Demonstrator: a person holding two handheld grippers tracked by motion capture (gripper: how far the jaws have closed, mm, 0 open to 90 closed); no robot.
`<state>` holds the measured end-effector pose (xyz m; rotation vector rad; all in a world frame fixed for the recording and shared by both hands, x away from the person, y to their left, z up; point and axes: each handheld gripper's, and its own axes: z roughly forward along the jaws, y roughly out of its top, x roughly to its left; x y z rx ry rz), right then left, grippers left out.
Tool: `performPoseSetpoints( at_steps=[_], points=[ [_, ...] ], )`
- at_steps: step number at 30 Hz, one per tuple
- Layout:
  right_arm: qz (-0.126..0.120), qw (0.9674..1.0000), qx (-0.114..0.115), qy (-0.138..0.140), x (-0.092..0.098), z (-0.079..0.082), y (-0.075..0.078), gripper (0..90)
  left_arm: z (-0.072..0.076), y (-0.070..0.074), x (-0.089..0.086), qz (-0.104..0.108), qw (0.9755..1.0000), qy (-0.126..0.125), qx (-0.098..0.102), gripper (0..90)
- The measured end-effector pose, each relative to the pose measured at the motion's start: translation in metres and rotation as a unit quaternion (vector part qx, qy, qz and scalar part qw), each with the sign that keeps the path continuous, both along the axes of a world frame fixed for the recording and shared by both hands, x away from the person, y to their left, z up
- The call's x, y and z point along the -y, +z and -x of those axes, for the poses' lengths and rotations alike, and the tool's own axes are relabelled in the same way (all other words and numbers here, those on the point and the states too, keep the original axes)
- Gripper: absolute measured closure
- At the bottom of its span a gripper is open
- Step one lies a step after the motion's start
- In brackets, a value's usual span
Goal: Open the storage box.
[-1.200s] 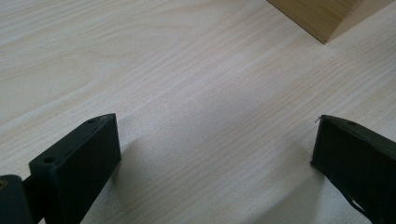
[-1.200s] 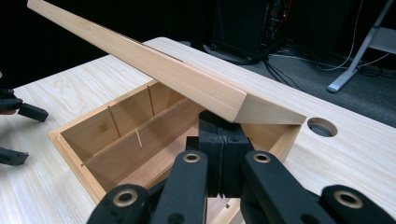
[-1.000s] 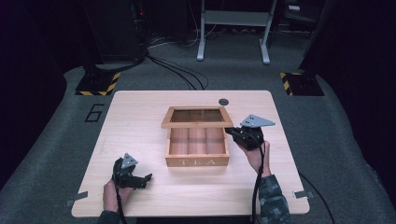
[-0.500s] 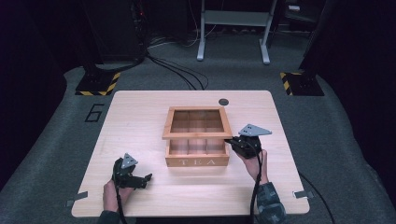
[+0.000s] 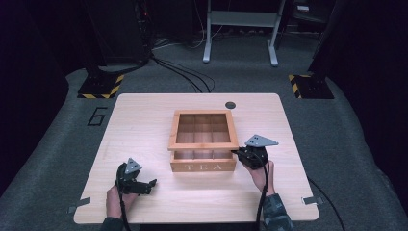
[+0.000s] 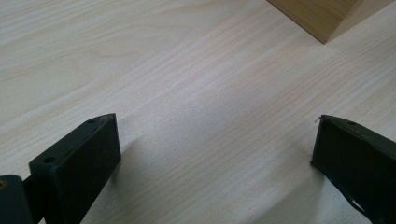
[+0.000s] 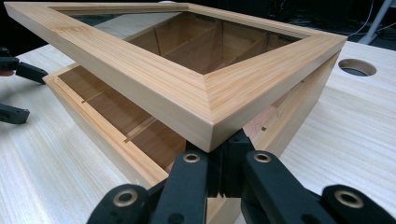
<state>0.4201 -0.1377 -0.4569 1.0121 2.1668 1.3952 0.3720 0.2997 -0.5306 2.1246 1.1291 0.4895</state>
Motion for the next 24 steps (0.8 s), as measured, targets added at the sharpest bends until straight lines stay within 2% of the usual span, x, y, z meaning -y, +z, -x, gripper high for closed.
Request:
performPoseSetpoints(
  at_steps=[18,22,24],
  points=[
    [0.005,0.9999,-0.012,-0.005,0.001,0.002,-0.018,89.5,0.000,0.000,0.000,0.001,1.0000,0.001,-0.002,0.8],
    [0.004,0.9999,-0.012,-0.006,0.002,0.003,-0.018,89.5,0.000,0.000,0.000,-0.003,1.0000,0.000,0.002,0.8],
    [0.005,0.9999,-0.011,-0.007,0.004,0.004,-0.018,89.5,0.000,-0.001,0.001,0.002,1.0000,0.005,0.002,0.8]
  ],
)
